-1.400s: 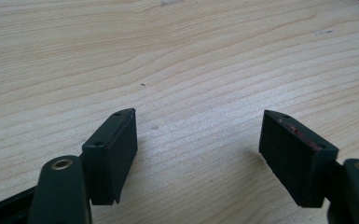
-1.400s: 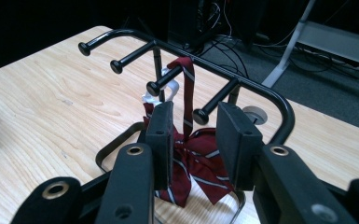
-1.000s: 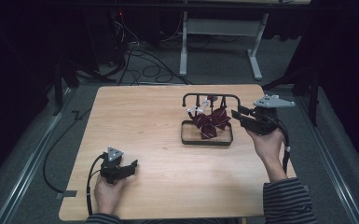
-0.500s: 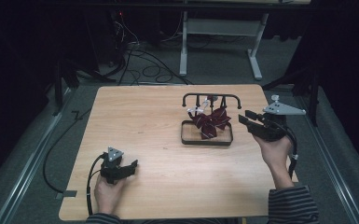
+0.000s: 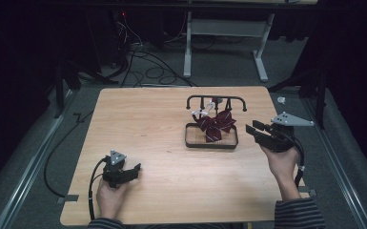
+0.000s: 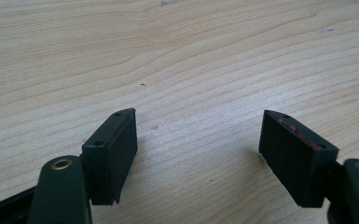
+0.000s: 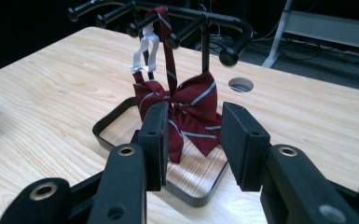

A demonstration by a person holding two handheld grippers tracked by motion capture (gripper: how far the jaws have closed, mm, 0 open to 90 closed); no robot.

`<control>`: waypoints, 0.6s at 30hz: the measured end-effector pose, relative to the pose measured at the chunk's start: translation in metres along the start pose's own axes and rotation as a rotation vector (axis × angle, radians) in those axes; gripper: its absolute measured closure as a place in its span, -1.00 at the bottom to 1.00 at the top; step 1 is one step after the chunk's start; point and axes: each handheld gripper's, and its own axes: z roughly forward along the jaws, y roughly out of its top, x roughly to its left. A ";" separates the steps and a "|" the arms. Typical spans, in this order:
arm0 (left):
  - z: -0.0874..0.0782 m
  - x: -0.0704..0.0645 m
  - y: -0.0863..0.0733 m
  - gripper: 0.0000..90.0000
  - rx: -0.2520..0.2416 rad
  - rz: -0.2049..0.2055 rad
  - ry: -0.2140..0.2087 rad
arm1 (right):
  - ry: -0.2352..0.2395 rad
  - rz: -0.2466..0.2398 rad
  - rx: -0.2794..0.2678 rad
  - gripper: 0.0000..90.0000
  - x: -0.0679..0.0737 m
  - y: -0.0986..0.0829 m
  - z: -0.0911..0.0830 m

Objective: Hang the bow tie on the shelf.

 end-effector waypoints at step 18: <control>0.000 0.000 0.000 -0.37 0.001 0.002 0.000 | 0.020 0.050 0.020 0.42 0.000 -0.032 0.000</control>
